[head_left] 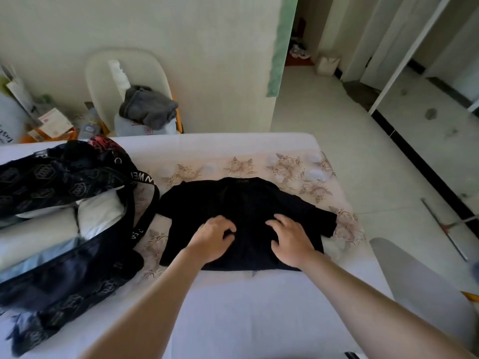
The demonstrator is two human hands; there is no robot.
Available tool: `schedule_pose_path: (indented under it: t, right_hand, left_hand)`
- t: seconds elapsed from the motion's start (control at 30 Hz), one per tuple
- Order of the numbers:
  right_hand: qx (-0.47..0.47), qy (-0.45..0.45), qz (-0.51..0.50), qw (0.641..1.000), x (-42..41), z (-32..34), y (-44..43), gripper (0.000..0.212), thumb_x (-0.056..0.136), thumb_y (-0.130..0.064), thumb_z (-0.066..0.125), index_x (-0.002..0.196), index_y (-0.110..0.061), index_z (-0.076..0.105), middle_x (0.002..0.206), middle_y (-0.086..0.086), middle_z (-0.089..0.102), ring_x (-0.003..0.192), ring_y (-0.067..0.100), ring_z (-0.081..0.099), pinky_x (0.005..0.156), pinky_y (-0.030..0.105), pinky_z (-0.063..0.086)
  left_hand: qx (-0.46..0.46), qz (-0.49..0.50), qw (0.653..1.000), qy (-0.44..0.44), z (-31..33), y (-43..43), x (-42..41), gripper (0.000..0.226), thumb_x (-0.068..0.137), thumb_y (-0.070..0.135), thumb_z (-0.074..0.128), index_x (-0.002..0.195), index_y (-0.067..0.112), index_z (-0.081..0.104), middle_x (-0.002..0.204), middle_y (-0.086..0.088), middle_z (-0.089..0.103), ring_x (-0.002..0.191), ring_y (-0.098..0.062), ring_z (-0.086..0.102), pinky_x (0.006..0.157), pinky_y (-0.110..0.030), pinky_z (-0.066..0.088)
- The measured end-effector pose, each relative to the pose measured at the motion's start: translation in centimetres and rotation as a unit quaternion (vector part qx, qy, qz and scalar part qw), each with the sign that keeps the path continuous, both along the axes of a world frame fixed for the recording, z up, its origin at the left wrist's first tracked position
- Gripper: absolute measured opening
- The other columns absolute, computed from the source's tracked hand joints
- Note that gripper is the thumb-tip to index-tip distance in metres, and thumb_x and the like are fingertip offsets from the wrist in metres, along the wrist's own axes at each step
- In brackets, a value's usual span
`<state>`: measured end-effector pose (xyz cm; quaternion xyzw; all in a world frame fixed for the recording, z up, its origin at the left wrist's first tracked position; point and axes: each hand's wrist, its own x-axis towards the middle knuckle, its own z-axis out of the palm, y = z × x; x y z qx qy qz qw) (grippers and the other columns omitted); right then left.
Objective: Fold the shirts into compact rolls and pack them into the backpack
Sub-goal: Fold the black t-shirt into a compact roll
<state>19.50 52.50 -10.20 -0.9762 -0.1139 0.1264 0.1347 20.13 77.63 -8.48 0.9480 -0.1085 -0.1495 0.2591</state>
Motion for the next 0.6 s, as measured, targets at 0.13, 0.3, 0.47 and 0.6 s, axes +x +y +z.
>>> schedule_pose_path:
  t: [0.13, 0.3, 0.47, 0.6]
  right_hand:
    - [-0.012, 0.129, 0.016, 0.991, -1.2, -3.0, -0.6, 0.088, 0.095, -0.039, 0.052, 0.158, -0.028, -0.009, 0.166, -0.001, -0.011, 0.153, 0.016, -0.008, 0.125, 0.042, 0.005]
    - [-0.072, 0.099, 0.046, 0.991, -1.2, -3.6, -0.1, 0.089, 0.090, -0.050, 0.049, 0.159, -0.027, -0.003, 0.165, 0.004, -0.016, 0.152, 0.022, -0.014, 0.123, 0.049, 0.003]
    - [-0.057, 0.011, 0.136, 0.989, -2.4, -3.7, 2.9, 0.069, 0.082, -0.031, 0.058, 0.148, -0.029, 0.037, 0.140, 0.004, 0.036, 0.129, 0.024, 0.037, 0.109, 0.037, 0.035]
    - [-0.028, 0.070, 0.120, 0.990, -1.9, -2.5, 3.9, 0.040, 0.085, -0.003, 0.055, 0.120, -0.024, 0.059, 0.111, -0.004, 0.054, 0.101, 0.021, 0.057, 0.082, 0.032, 0.048]
  left_hand:
    - [0.233, -0.063, 0.964, 0.115, -4.6, 3.6, -1.8, 0.100, 0.081, 0.071, 0.054, 0.154, 0.041, -0.007, 0.161, 0.009, -0.024, 0.148, -0.024, -0.023, 0.116, -0.060, -0.001]
    - [0.222, -0.041, 0.974, 0.033, -5.6, 6.8, -2.7, 0.106, 0.066, 0.081, 0.051, 0.154, 0.036, 0.013, 0.162, 0.004, -0.002, 0.150, -0.023, -0.008, 0.120, -0.053, 0.003]
    - [0.074, -0.022, 0.991, -0.112, -7.2, 7.1, -4.6, 0.021, 0.084, 0.037, 0.070, 0.101, 0.026, 0.067, 0.104, 0.008, 0.055, 0.102, -0.016, 0.049, 0.082, -0.043, 0.054]
    - [0.135, -0.038, 0.990, 0.024, -4.7, 6.1, -4.4, 0.013, 0.093, 0.030, 0.059, 0.103, 0.024, 0.064, 0.100, 0.007, 0.059, 0.103, -0.016, 0.051, 0.083, -0.034, 0.050]
